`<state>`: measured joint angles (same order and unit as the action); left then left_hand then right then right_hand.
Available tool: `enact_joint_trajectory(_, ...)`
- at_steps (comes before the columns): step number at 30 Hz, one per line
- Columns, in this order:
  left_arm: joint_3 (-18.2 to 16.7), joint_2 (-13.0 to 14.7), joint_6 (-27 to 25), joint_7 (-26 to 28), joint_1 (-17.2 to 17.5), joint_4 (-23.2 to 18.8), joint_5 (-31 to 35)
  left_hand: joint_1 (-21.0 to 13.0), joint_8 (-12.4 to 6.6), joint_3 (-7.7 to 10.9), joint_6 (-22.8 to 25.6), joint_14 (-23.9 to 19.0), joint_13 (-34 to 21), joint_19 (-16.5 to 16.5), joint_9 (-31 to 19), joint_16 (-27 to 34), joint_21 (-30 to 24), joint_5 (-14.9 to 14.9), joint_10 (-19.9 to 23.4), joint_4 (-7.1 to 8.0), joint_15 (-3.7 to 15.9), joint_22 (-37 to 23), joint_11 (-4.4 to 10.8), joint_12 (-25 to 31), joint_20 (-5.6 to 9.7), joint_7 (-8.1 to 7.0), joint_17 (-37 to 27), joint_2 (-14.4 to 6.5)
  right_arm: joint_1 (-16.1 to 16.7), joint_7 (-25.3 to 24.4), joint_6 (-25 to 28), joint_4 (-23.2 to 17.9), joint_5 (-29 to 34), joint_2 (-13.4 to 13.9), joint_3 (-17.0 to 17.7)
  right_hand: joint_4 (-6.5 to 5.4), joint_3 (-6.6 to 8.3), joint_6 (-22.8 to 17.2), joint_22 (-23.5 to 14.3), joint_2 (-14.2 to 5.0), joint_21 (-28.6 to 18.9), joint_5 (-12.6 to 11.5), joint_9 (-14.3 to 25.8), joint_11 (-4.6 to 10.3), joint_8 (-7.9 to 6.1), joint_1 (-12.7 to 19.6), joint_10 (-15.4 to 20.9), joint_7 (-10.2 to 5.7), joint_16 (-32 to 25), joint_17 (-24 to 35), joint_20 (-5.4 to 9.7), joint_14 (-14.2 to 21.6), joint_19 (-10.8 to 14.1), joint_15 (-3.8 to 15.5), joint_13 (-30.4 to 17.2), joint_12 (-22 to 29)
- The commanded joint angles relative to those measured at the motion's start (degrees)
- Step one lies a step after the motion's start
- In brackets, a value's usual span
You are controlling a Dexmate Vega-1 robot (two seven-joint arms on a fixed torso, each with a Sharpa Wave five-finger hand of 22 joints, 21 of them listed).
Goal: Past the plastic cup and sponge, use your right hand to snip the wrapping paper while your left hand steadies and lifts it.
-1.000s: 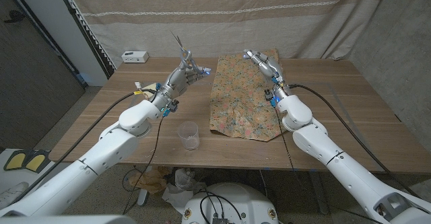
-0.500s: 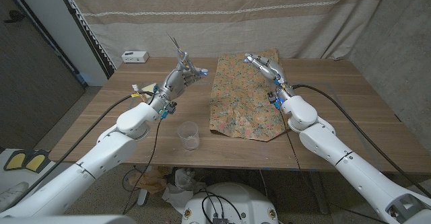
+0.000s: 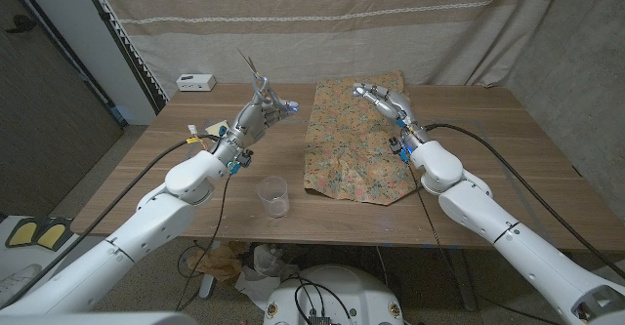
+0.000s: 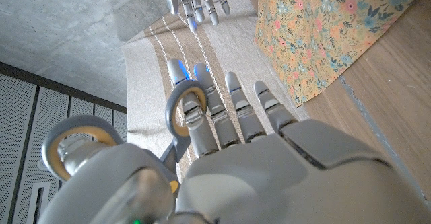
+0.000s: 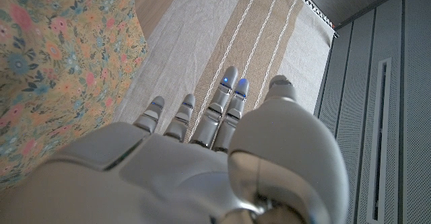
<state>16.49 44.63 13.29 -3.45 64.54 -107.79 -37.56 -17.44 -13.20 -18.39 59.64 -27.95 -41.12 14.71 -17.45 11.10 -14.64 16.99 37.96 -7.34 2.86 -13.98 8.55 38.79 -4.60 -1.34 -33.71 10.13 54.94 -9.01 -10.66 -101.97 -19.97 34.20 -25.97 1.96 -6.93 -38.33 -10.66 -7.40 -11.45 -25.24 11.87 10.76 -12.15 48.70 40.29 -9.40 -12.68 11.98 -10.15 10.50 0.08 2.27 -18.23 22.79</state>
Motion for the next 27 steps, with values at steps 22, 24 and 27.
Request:
enact_joint_trajectory(22, -0.9, 0.4, -0.4, 0.6, 1.3, -1.1, -0.6, -0.6, -0.24, -0.7, -3.9, 0.2, 0.2, -0.1, -0.6, 0.5, -0.4, 1.2, 0.0, -0.12, 3.63, 0.0, 0.59, 0.6, 0.13, 3.56, 0.2, -0.9, -1.1, 4.7, 4.7, -3.8, 7.7, 6.9, -2.5, 0.49, -1.55, 13.5, -0.1, 1.0, 0.4, -1.7, 0.3, -2.72, 1.68, -1.8, -16.1, 0.64, 2.3, -0.7, 3.12, -10.5, -4.1, 2.45, -0.2, -6.9)
enact_joint_trajectory(24, -0.9, 0.5, -0.6, 0.6, 1.3, -1.1, -0.6, -0.7, -0.27, -0.72, -3.9, 0.3, 0.2, -0.2, -0.6, 0.4, -0.4, 1.3, 0.0, -0.12, 3.49, 0.0, 0.66, 0.6, 0.15, 3.58, 0.2, -0.9, -1.6, 4.9, 5.1, -3.8, 8.7, 7.1, -2.8, 0.5, -1.57, 13.8, -0.1, 0.99, 0.4, -1.7, 0.3, -2.72, 1.64, -1.8, -16.5, 0.51, 2.4, -0.7, 3.12, -10.9, -4.3, 2.44, -0.2, -7.1)
enact_joint_trajectory(27, -0.9, 0.5, -0.6, 0.3, 1.1, -0.9, -0.8, -0.8, -0.25, -0.73, -4.0, 0.4, 0.3, -0.3, -0.6, 0.4, -0.4, 1.4, 0.0, -0.13, 3.58, 0.0, 0.66, 0.6, 0.1, 3.64, 0.3, -1.0, -2.2, 4.6, 6.1, -4.2, 10.8, 7.5, -3.5, 0.52, -1.64, 14.2, -0.1, 0.97, 0.3, -2.0, 0.4, -2.43, 1.35, -1.9, -15.5, 0.48, 1.8, -0.7, 3.1, -10.2, -4.4, 2.89, -0.2, -6.6)
